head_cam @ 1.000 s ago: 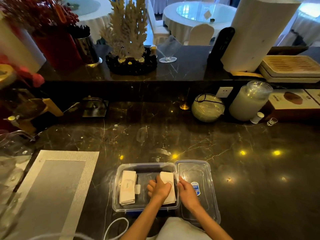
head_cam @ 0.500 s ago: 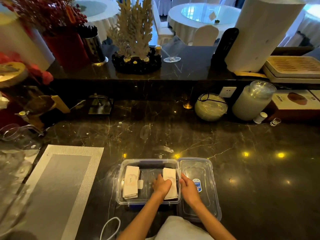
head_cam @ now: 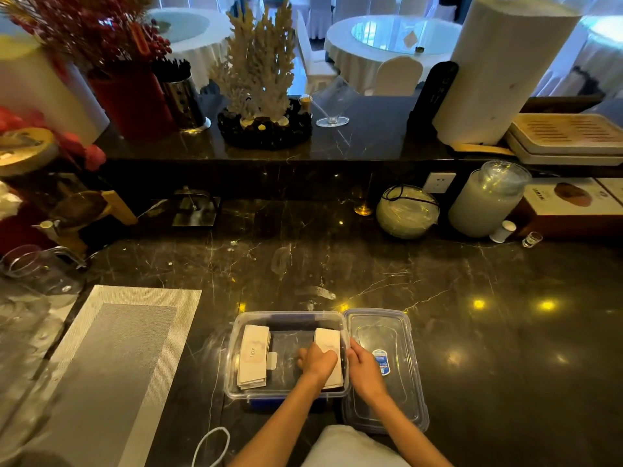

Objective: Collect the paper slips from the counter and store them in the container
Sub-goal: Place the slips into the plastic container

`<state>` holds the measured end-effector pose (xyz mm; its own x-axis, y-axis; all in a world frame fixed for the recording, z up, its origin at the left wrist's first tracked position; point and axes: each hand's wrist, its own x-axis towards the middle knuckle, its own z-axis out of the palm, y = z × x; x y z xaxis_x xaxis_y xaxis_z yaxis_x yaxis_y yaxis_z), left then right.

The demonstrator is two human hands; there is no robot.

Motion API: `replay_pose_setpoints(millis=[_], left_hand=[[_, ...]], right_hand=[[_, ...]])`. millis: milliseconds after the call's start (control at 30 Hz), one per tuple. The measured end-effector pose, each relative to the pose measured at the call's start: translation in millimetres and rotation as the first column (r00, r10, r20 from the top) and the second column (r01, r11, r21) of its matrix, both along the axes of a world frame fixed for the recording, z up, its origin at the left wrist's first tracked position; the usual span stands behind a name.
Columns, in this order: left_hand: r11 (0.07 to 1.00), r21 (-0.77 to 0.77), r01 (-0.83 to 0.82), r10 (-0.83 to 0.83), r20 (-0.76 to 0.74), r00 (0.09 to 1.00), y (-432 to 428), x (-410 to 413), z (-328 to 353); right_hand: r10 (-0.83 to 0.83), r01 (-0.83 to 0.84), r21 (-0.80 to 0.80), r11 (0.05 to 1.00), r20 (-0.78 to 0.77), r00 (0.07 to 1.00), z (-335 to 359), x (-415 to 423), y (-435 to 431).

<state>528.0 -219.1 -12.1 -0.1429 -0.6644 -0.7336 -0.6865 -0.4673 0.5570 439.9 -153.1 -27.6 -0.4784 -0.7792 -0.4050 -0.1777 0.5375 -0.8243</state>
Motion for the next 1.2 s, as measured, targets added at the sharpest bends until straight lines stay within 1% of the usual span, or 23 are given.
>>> replay_pose_setpoints(millis=[200, 267, 400, 500, 600, 833, 933, 1033, 1133, 1200], left_hand=[[1.0, 0.026, 0.004, -0.001, -0.126, 0.992, -4.6, 11.4, -3.9], [1.0, 0.005, -0.01, 0.01, -0.111, 0.994, -3.5, 9.0, -5.5], [0.999, -0.04, 0.003, -0.005, -0.032, 0.999, -1.3, 1.8, -4.6], [0.999, -0.032, -0.009, 0.008, -0.036, 0.999, 0.4, 0.6, 0.1], [1.0, -0.028, 0.013, -0.014, -0.022, 1.0, -0.3, -0.2, 1.0], [0.998, -0.044, -0.036, 0.034, -0.043, 0.998, 0.1, -4.5, 2.5], [0.997, -0.046, -0.055, 0.054, -0.021, 0.998, 0.9, -5.1, 1.7], [0.999, -0.029, -0.04, 0.039, -0.03, 0.999, 1.6, -7.2, 0.1], [0.996, -0.027, -0.084, 0.083, -0.036, 0.996, 1.4, -7.3, -0.9], [0.998, -0.019, -0.062, 0.061, -0.051, 0.997, 0.8, -6.2, -4.2]], right_hand=[[0.014, -0.014, 0.007, 1.0, -0.003, 1.0, -0.6, 0.4, 0.1], [0.019, -0.019, -0.004, 1.0, -0.001, 1.0, 0.2, -0.1, 0.7], [0.021, -0.02, -0.02, 1.0, 0.016, 1.0, 0.3, -1.0, 1.5], [0.02, -0.019, -0.023, 1.0, 0.029, 0.999, -0.4, -1.5, 1.5], [0.019, -0.018, -0.023, 1.0, 0.03, 0.999, -1.2, -1.9, 1.3], [0.028, -0.028, -0.001, 1.0, 0.013, 1.0, -0.8, -2.2, 2.5], [0.05, -0.05, 0.001, 0.999, -0.004, 0.999, 0.4, -3.9, 2.6], [0.058, -0.058, -0.003, 0.998, 0.002, 0.998, 0.7, -3.9, 3.2], [0.063, -0.063, 0.005, 0.998, 0.017, 0.998, -1.0, -4.7, 3.1], [0.054, -0.054, 0.013, 0.998, 0.018, 0.998, -0.3, -4.5, 2.4]])
